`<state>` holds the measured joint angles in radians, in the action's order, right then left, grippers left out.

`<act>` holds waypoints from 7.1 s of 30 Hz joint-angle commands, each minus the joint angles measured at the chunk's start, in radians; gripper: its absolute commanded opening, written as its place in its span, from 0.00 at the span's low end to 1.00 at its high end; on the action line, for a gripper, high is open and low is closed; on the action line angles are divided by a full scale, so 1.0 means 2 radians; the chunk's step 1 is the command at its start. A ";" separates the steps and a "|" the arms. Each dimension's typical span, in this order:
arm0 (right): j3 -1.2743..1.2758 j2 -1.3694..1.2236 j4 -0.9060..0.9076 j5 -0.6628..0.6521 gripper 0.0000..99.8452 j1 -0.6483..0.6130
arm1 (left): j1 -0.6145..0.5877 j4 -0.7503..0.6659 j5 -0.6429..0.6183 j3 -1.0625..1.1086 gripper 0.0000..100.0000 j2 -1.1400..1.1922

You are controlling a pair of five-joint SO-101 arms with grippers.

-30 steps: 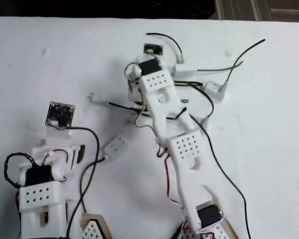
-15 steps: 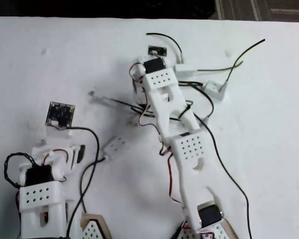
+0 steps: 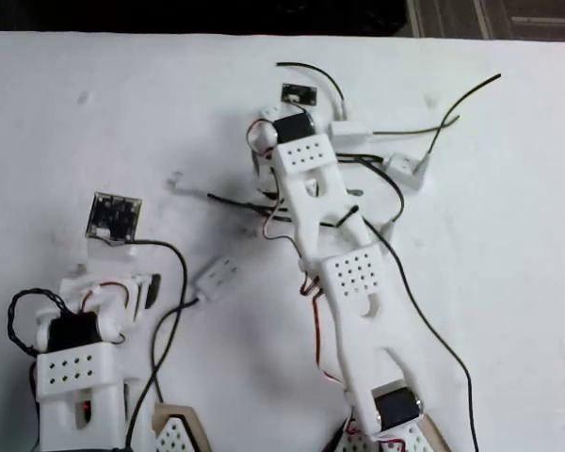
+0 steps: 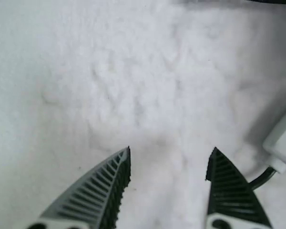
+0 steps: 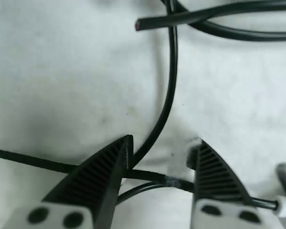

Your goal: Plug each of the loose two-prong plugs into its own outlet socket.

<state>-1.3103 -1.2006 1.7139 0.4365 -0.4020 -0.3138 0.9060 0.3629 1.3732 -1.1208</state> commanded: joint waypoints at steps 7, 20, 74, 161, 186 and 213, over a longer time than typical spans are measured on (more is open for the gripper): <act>-0.013 -0.046 -0.020 -0.002 0.16 0.003 | -0.005 -0.009 -0.003 -0.002 0.26 -0.009; -0.051 0.016 0.003 -0.024 0.02 -0.003 | -0.006 -0.009 -0.004 -0.001 0.26 -0.009; 0.404 0.260 -0.248 -0.283 0.18 0.048 | -0.003 -0.011 -0.002 0.003 0.26 -0.010; 0.662 0.445 -0.324 -0.116 0.17 -0.028 | -0.005 -0.011 -0.002 0.004 0.26 -0.010; 0.565 0.494 -0.201 -0.213 0.02 -0.030 | -0.006 -0.011 -0.002 0.004 0.26 -0.010; 0.868 0.814 -0.001 -1.000 0.02 -0.094 | -0.004 -0.011 -0.002 0.004 0.26 -0.010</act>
<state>0.3360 0.2954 1.7031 -1.4431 -0.5815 -0.3184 0.9060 0.3629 1.3840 -1.1208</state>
